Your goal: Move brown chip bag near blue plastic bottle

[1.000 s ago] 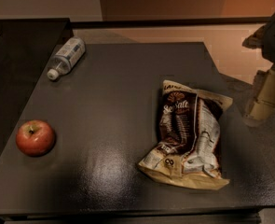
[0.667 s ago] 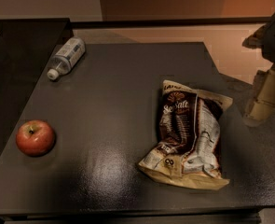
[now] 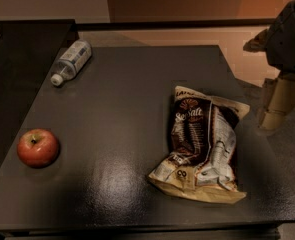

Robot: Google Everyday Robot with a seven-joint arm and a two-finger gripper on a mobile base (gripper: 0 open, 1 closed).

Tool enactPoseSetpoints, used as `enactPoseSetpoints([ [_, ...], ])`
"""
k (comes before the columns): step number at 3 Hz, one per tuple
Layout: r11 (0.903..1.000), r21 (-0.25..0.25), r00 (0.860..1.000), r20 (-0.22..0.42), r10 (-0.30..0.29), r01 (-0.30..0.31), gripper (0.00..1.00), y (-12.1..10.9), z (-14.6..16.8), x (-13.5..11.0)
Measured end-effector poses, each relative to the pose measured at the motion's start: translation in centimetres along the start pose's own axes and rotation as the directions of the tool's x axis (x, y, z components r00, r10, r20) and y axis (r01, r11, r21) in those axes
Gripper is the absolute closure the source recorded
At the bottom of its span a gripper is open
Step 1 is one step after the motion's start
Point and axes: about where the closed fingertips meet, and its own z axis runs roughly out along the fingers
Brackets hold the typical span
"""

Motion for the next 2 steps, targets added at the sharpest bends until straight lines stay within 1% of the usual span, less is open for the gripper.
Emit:
enactPoseSetpoints([
  [1, 0.9825, -0.026, 0.983, 0.024, -0.184, 0.184, 0.0, 0.0, 2.1, -2.4],
  [2, 0.9265, -0.054, 0.927, 0.066, -0.369, 0.372, 0.0, -0.1, 3.7, -4.7],
])
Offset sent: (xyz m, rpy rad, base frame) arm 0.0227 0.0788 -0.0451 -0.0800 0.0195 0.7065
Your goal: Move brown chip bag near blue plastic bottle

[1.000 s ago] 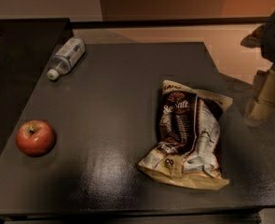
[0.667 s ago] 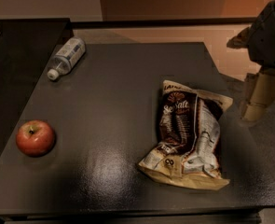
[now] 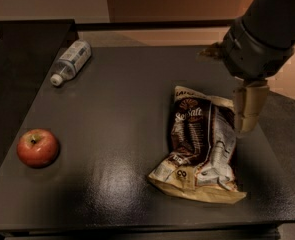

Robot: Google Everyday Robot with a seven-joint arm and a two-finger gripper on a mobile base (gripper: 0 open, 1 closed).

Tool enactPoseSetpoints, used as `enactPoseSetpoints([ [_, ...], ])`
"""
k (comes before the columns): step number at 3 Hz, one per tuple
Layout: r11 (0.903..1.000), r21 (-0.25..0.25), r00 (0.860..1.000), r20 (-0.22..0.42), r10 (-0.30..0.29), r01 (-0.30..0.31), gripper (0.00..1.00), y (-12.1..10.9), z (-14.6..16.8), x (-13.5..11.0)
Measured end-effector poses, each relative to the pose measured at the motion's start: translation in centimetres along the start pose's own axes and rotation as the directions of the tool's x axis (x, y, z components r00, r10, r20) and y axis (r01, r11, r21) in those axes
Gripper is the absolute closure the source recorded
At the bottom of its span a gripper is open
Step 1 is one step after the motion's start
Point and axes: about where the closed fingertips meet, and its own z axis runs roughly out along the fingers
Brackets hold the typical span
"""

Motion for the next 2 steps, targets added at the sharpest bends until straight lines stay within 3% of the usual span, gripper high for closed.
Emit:
enactPoseSetpoints([
  [1, 0.9764, -0.045, 0.977, 0.037, -0.21, 0.211, 0.0, -1.1, 1.19, -1.47],
  [2, 0.922, -0.085, 0.926, 0.057, -0.374, 0.378, 0.0, -1.9, 1.84, -1.87],
])
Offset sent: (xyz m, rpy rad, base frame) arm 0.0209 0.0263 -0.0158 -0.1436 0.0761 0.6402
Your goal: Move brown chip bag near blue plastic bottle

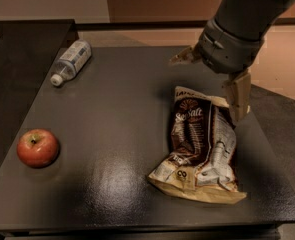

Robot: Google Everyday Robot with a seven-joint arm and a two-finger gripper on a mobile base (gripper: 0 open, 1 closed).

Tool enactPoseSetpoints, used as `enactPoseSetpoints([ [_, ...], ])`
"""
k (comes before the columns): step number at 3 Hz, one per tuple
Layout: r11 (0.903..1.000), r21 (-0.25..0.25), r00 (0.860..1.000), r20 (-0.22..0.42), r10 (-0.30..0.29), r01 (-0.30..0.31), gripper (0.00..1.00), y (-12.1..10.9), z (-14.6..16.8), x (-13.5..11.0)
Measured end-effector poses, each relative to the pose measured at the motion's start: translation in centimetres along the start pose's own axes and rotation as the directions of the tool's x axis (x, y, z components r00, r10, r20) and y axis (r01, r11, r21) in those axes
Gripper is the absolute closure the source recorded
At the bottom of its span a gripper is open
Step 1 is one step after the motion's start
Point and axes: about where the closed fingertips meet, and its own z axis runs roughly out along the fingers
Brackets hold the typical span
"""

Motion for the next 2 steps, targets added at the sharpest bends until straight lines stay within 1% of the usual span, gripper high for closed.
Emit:
enactPoseSetpoints([
  [1, 0.9892, -0.047, 0.99, -0.001, -0.139, 0.139, 0.0, -0.03, 0.55, 0.34],
  [2, 0.973, -0.076, 0.976, 0.006, -0.218, 0.218, 0.0, 0.68, 1.13, 0.64],
])
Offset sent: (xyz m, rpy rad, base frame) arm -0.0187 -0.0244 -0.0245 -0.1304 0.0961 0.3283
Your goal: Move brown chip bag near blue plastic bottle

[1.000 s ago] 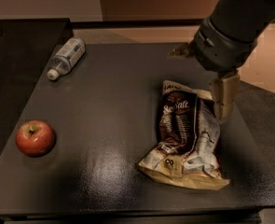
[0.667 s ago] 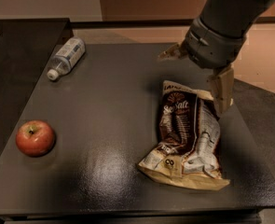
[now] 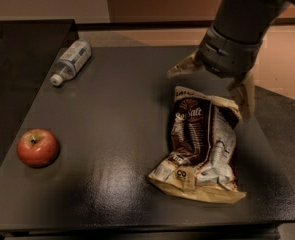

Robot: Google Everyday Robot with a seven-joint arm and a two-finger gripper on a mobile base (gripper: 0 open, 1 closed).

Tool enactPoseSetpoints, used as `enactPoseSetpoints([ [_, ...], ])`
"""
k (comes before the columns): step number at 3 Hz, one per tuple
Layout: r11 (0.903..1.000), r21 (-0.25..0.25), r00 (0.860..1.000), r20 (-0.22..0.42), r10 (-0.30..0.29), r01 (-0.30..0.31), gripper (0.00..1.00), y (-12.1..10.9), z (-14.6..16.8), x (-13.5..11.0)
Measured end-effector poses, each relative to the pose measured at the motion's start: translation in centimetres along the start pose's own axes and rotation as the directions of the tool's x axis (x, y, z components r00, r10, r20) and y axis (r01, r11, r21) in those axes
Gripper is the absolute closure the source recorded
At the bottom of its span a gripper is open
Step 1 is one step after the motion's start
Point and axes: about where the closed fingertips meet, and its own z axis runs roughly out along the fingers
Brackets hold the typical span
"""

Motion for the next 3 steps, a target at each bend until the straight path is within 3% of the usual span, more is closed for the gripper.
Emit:
enactPoseSetpoints([
  [1, 0.9989, -0.02, 0.999, 0.013, -0.042, 0.042, 0.0, 1.1, 0.9, -0.1],
  [3, 0.9977, -0.037, 0.996, 0.071, -0.053, 0.056, 0.0, 2.5, 3.2, -1.2],
])
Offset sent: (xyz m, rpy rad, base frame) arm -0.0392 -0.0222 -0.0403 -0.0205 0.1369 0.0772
